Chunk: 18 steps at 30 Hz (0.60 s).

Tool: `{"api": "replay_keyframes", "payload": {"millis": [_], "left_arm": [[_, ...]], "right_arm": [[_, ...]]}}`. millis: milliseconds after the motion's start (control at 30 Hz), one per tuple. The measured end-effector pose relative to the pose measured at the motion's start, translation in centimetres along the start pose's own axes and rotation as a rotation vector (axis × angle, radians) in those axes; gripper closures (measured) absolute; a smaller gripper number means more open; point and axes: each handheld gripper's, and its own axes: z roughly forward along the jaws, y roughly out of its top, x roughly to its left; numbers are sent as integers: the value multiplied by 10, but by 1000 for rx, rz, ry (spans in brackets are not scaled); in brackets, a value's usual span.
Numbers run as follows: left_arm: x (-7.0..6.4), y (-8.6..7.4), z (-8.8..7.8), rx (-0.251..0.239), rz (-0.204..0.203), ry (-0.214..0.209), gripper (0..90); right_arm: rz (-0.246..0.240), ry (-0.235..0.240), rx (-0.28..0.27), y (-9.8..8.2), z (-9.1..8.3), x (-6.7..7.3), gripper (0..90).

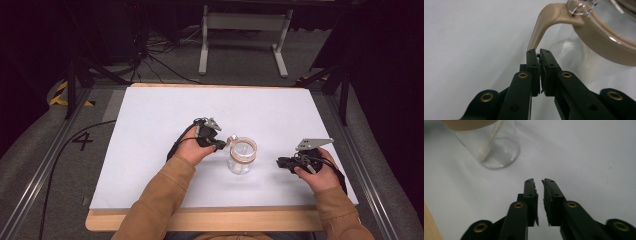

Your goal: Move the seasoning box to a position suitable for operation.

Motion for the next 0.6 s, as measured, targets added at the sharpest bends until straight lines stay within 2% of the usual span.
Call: {"api": "replay_keyframes", "payload": {"millis": [67, 167, 233, 267, 333, 500, 600], "left_arm": [[-3, 0, -7, -9, 14, 11, 864], [-8, -2, -19, -20, 17, 19, 858], [-10, -5, -31, -22, 24, 31, 855], [-10, -5, -31, -22, 24, 31, 854], [-12, -8, -43, -14, 38, 41, 850], [-15, -17, -62, -23, 12, 65, 836], [-14, -21, -69, -37, -2, 79, 834]], "right_arm": [[-7, 6, -27, 4, 0, 1, 900], [-14, 20, -59, 10, 3, 2, 900], [-23, 46, -69, 16, 10, 3, 900], [-23, 46, -69, 16, 10, 3, 900], [-42, 62, -64, 21, 19, 4, 900], [-80, 72, -41, 31, 38, 5, 900], [-85, 89, -28, 34, 47, 6, 900]]}}
